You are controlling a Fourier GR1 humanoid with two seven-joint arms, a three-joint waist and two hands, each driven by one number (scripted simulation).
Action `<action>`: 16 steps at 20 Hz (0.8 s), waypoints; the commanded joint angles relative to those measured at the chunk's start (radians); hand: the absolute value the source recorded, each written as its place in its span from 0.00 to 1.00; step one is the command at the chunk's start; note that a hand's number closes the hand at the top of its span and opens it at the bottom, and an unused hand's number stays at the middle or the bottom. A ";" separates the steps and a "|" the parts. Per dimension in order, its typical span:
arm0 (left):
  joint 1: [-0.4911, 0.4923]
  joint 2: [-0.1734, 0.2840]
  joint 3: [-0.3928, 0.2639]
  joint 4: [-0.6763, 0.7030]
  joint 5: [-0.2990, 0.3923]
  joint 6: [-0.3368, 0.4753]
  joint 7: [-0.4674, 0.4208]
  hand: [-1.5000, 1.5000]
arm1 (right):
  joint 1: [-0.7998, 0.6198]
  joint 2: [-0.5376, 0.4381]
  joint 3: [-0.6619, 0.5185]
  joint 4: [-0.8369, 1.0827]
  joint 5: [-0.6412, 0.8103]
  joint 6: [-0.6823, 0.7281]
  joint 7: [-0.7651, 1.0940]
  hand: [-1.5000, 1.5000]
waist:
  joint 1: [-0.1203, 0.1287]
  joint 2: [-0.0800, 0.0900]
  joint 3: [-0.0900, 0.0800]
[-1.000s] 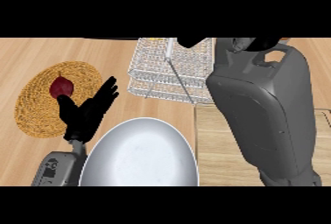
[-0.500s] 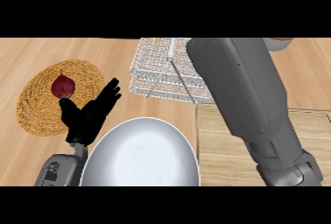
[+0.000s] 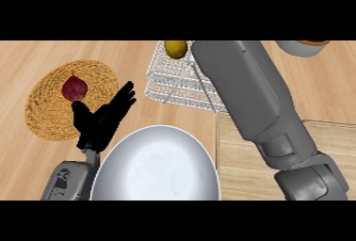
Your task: Pick the lemon from the tray and place it in the tiered basket
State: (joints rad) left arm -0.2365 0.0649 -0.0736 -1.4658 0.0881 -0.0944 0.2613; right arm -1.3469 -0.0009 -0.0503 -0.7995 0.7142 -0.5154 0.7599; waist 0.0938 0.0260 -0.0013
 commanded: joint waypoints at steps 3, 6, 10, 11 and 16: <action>-0.052 0.005 0.012 0.018 -0.002 0.001 0.014 0.50 | -0.141 0.001 0.011 0.175 -0.079 -0.152 -0.139 0.00 | 0.003 0.001 -0.001; -0.018 -0.002 0.010 0.036 -0.010 0.005 -0.018 0.50 | -0.115 0.001 0.035 0.220 -0.073 -0.289 -0.208 0.00 | -0.017 -0.004 -0.001; 0.031 0.005 0.016 -0.002 -0.003 0.004 -0.022 0.50 | -0.141 0.001 -0.018 0.248 -0.043 -0.435 -0.170 0.00 | -0.040 -0.013 0.000; 0.005 0.024 0.044 0.020 0.007 -0.001 -0.013 0.50 | -0.185 -0.017 -0.052 0.244 -0.047 -0.413 -0.119 0.00 | -0.056 -0.017 0.000; 0.044 0.019 0.050 -0.045 0.012 0.028 0.034 0.50 | -0.114 -0.063 -0.048 0.193 -0.007 -0.403 -0.005 0.00 | -0.098 -0.036 0.001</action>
State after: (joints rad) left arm -0.2064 0.0755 -0.0373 -1.4691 0.0870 -0.0734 0.2569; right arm -1.4659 -0.0216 -0.0877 -0.5864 0.6809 -0.8982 0.6563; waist 0.0234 0.0016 -0.0011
